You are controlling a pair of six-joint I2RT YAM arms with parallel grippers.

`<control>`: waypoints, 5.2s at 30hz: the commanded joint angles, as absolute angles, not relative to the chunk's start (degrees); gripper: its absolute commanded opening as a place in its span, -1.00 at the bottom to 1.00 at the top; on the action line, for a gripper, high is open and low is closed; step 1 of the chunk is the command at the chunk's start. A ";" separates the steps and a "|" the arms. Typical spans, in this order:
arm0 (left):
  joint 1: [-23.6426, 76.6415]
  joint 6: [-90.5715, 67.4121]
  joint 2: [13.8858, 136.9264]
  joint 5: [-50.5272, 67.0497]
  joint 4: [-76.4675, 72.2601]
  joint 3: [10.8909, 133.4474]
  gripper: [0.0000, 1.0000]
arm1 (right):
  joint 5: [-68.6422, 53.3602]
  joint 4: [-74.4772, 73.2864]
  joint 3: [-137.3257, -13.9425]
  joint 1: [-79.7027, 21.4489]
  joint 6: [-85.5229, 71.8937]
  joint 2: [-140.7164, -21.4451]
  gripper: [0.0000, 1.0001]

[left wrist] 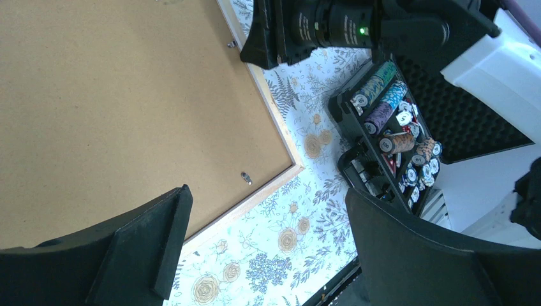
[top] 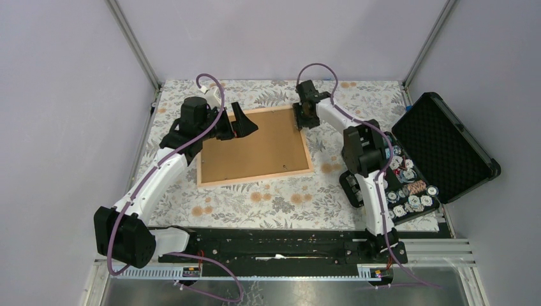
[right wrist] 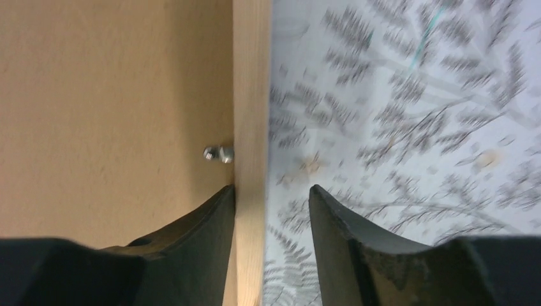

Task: Put the photo into the frame
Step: Adjust the photo frame at the center of the board, then install the photo frame at the center of the board.

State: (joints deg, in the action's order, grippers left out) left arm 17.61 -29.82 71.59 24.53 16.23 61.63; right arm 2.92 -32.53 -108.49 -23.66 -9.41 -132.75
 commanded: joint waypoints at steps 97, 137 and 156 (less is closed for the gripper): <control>17.93 -28.93 70.24 25.05 14.72 63.40 0.97 | -10.50 -40.08 -105.07 -17.66 -52.67 -130.65 0.26; 18.06 -29.08 70.00 25.71 14.53 63.48 0.97 | -1.10 -49.70 -114.11 -20.99 -67.35 -133.84 0.68; 18.46 -28.96 69.49 25.62 14.58 63.48 0.98 | -0.34 -55.77 -118.88 -20.91 -73.65 -140.00 0.70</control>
